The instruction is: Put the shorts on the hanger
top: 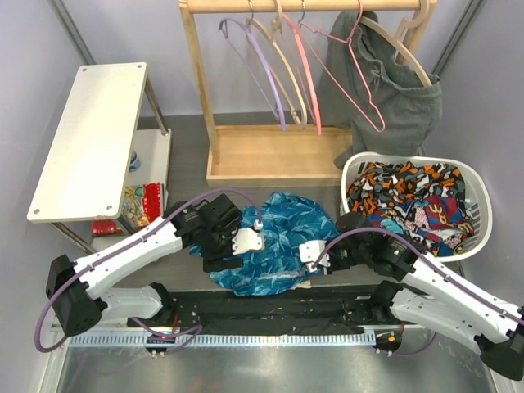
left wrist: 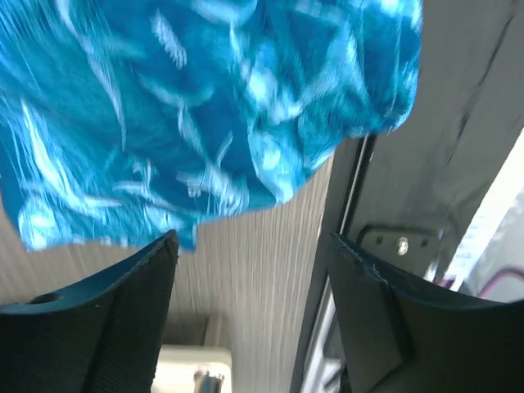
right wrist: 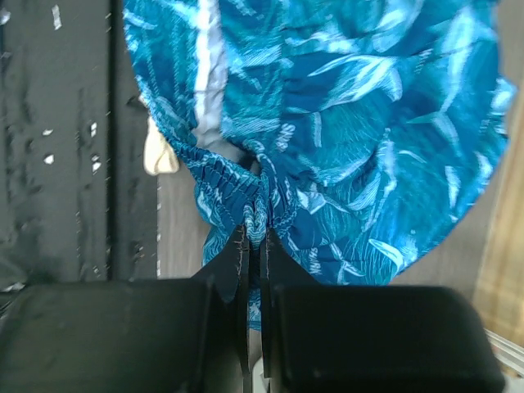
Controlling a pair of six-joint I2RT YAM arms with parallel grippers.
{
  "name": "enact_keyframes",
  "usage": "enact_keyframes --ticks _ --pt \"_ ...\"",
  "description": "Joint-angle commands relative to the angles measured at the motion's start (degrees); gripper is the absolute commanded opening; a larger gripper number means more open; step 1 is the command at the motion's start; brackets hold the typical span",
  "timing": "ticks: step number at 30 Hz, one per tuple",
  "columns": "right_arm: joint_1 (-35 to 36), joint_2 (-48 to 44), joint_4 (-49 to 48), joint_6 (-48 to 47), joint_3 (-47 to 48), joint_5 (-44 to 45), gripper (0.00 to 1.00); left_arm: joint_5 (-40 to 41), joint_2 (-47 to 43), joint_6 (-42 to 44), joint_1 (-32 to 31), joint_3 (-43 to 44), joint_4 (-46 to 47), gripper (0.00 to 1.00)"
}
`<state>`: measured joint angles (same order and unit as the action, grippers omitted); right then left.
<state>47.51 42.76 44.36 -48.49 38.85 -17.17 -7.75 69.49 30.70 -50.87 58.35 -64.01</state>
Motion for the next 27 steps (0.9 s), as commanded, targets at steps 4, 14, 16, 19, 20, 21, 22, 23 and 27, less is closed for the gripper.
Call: enact_keyframes --ticks 4,14,16,19,20,21,22,23,27 --pt "-0.1 -1.3 2.7 -4.7 -1.7 -3.1 0.01 -8.9 -3.1 2.3 -0.6 -4.5 8.9 0.74" --pt "-0.1 -1.3 -1.5 -3.8 -5.8 0.2 0.01 -1.7 8.9 6.2 -4.9 -7.4 17.5 0.59" --pt "-0.1 -1.1 -2.9 -3.7 -6.8 1.0 0.01 -2.3 12.2 7.3 -2.8 -7.0 17.8 0.56" --pt "0.0 -0.8 -7.3 -2.8 -8.9 3.2 0.01 -1.3 16.4 8.8 3.6 -5.9 18.0 0.52" --pt "-0.1 -0.5 -9.9 -2.0 -9.7 3.9 0.01 -1.3 17.4 9.2 5.2 -5.2 18.1 0.52" --pt "-0.1 0.2 -10.8 -2.0 -9.9 4.5 0.01 -1.0 18.3 9.4 6.7 -4.8 18.5 0.51" --pt "0.0 0.7 -11.8 -1.7 -10.4 5.0 0.02 -0.9 19.9 9.6 9.7 -4.4 18.7 0.51" --pt "0.0 1.1 -14.2 -0.7 -10.5 5.6 0.03 -0.4 20.5 9.8 11.1 -3.5 18.8 0.51" --pt "-0.7 4.6 -18.4 0.1 -9.9 9.1 0.06 -0.1 21.3 8.9 15.9 -0.3 18.0 0.50"
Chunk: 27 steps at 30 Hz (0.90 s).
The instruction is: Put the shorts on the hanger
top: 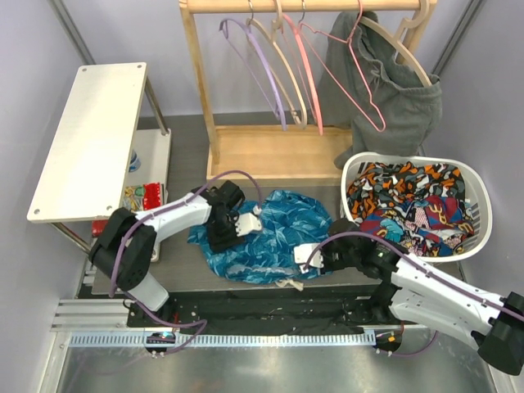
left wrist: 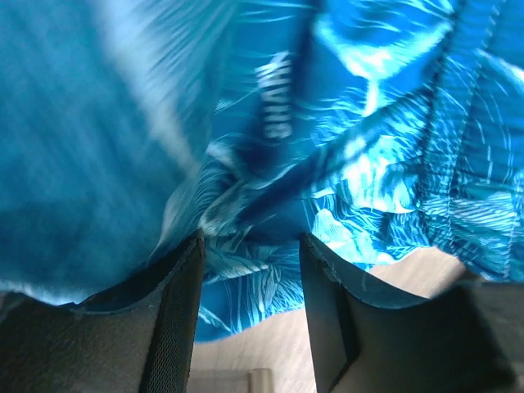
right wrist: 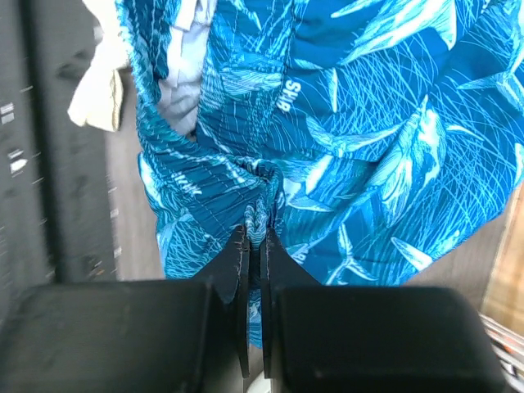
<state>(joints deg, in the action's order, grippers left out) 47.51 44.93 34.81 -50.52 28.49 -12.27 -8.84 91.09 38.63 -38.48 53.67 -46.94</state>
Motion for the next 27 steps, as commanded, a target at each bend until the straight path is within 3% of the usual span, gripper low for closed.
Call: enact_keyframes --ticks 1,3,5,6,7,10,11,15,20,23,25,27 --pt "-1.7 3.1 -9.5 2.4 0.8 4.1 0.08 1.1 -0.6 0.7 3.9 4.7 0.8 0.50" --pt "-2.7 4.5 -10.6 3.5 1.7 3.7 0.10 0.8 -2.3 -0.2 4.0 5.2 -0.8 0.52" --pt "-3.5 4.7 -10.3 4.7 3.2 3.4 0.20 -0.2 -4.3 -1.9 4.0 6.5 -2.5 0.57" --pt "-3.4 4.3 -9.8 5.9 4.0 3.3 0.29 -1.3 -5.0 -2.3 4.0 7.4 -3.8 0.59" --pt "-3.5 3.7 -8.9 6.5 4.9 2.4 0.44 -2.4 -6.3 -2.9 4.0 8.5 -6.7 0.62" --pt "-3.5 -0.1 -4.4 10.3 11.6 -1.2 0.69 -7.6 -10.6 -6.4 3.9 15.5 -12.1 0.75" --pt "-3.5 -1.0 -2.3 11.4 13.3 -1.7 0.72 -10.1 -11.5 -7.3 3.9 17.2 -13.2 0.81" --pt "-3.5 -2.4 3.9 15.5 23.3 -0.9 0.77 -11.6 -13.9 -10.5 3.9 25.7 -17.9 0.98" --pt "-3.4 -1.4 6.3 20.7 38.6 5.3 0.79 -12.5 -15.9 -11.6 3.9 35.0 -21.3 1.00" --pt "-3.4 1.4 6.1 22.8 46.0 13.5 0.78 -12.6 -16.6 -12.9 3.9 38.3 -21.2 1.00" --pt "-3.6 4.5 6.1 25.5 52.8 23.5 0.77 -13.0 -16.7 -13.7 3.9 39.8 -19.8 1.00" --pt "-4.4 8.8 6.2 27.5 56.9 26.3 0.76 -13.2 -16.6 -14.4 3.9 41.4 -19.6 1.00"
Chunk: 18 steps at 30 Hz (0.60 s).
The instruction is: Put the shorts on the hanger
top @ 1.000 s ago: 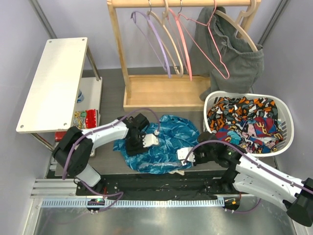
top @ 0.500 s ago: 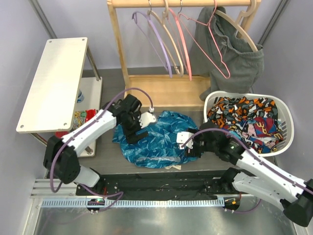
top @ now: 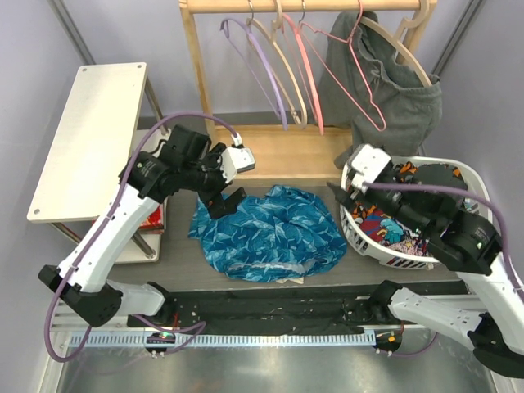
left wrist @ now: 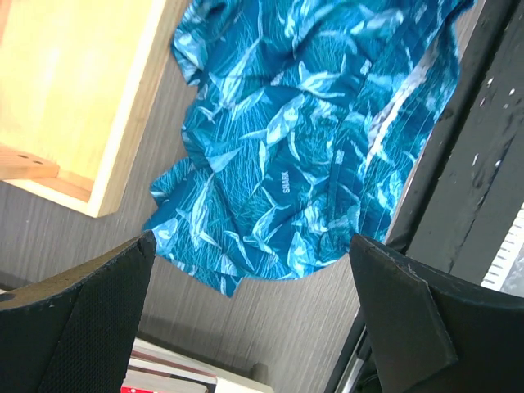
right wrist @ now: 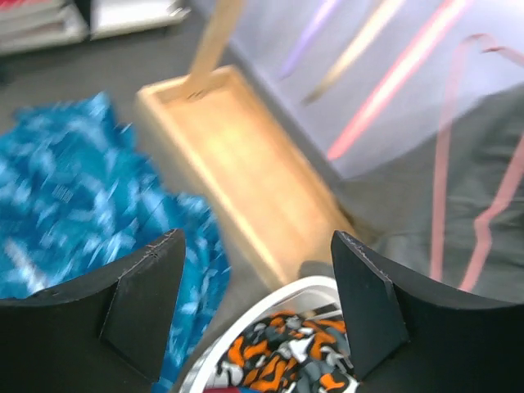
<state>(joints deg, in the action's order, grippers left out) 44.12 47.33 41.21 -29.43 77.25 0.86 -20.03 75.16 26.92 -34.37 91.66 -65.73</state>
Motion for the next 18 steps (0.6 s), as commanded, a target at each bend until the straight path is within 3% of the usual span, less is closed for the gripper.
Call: enact_keyframes --ticks 1,6,11,15,18 --pt "-2.5 7.7 -0.3 7.3 12.2 14.0 0.76 -2.0 -0.6 -2.8 -0.2 5.0 -0.8 1.00" --pt "-9.3 19.6 -1.0 11.5 26.9 14.0 0.77 -2.0 0.7 -3.4 -0.2 9.8 -0.2 1.00" --pt "-28.9 35.3 2.4 20.3 42.6 -5.2 0.76 -2.6 1.0 -4.1 -0.2 12.0 0.3 1.00" --pt "-35.4 41.9 3.1 23.4 49.7 -16.1 0.71 -1.9 0.1 -3.9 -0.2 12.1 0.5 1.00" --pt "-37.5 44.2 2.7 25.3 50.0 -21.0 0.66 -0.7 -0.4 -3.8 -0.1 10.7 1.0 1.00"
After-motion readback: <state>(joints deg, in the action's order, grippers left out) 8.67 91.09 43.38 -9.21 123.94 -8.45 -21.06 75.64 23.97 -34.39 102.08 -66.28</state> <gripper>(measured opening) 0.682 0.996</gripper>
